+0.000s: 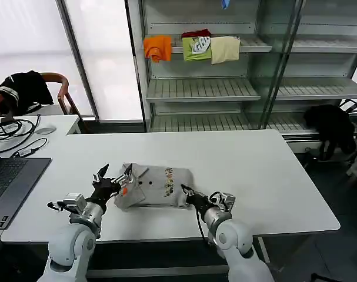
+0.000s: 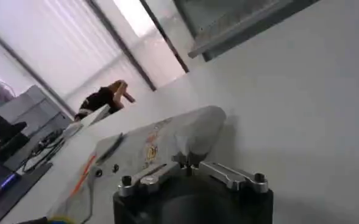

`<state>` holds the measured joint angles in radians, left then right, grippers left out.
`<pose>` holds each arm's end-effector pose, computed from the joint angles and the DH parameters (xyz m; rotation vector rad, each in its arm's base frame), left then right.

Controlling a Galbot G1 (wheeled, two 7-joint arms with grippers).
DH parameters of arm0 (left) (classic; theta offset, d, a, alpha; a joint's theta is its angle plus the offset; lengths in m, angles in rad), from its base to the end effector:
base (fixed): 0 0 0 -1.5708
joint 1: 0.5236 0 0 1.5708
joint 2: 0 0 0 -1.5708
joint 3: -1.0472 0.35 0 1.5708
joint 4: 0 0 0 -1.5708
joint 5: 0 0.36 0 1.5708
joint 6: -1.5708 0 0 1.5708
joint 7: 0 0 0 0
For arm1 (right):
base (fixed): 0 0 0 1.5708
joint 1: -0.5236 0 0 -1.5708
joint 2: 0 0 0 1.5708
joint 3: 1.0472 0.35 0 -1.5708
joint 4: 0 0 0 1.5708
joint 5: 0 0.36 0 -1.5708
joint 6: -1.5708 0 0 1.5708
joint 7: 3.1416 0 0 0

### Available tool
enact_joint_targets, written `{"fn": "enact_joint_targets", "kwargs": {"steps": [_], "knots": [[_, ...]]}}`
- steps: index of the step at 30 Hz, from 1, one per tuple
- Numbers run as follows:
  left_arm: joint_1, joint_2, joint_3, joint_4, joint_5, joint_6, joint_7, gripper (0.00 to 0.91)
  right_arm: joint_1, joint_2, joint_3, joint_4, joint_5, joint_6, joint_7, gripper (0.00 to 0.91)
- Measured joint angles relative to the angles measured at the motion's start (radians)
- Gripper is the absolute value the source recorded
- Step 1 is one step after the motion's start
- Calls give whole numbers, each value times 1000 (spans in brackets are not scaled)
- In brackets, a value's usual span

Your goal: Fold and organize the clothes.

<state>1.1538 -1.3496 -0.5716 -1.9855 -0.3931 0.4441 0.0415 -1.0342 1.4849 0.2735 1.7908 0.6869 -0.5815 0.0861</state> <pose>0.3063 0.0604 -0.2304 -0.2204 -2.9894 0.2189 0.3440 0.0633 -0.2734 0.5493 -2.5561 -0.6540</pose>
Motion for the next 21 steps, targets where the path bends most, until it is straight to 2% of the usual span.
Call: {"fn": "enact_joint_targets", "kwargs": {"steps": [6,7,13,16,21], "knots": [[2,-10,9,2,11,-1,2,907,-8,-68,29,26,-3,0,2,20],[3,-12,10,2,12,-1,2,907,-10,-80,35,29,-4,0,2,907],[11,-24,14,-1,10,-1,10,907,-28,-124,46,47,-61,3,-11,907],[18,-27,11,1,7,-1,10,907,-46,-124,54,60,-158,15,-35,907],[34,-22,0,0,5,-17,18,907,-82,-131,61,97,-377,53,-61,907]]}}
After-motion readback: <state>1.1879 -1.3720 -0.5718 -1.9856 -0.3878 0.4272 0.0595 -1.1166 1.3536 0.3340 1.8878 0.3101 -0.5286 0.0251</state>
